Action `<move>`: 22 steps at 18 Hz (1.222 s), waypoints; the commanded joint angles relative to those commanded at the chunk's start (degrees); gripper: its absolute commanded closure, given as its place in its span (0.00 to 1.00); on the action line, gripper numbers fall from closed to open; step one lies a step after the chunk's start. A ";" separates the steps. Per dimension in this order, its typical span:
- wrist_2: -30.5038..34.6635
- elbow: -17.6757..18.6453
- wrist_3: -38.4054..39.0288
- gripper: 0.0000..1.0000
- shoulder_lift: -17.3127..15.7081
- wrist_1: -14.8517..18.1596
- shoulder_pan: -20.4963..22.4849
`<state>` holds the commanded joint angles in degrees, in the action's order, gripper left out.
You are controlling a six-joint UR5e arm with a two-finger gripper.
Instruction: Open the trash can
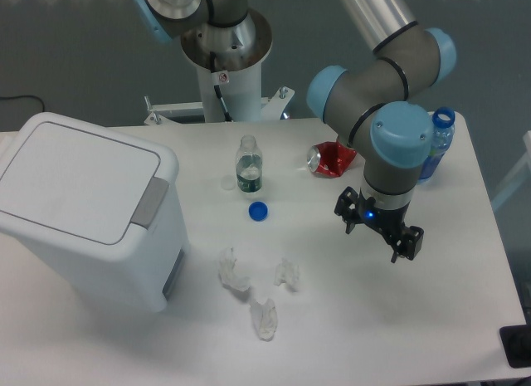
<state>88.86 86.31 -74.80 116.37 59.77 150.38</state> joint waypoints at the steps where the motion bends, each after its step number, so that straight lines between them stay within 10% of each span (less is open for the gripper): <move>1: 0.44 0.09 0.00 0.00 0.09 -0.09 -0.09; 11: -0.52 2.72 0.79 0.00 1.23 -5.10 -0.09; 22: -20.92 2.37 23.10 0.00 -2.37 -4.75 -1.14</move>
<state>67.94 88.68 -51.70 114.00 55.02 149.24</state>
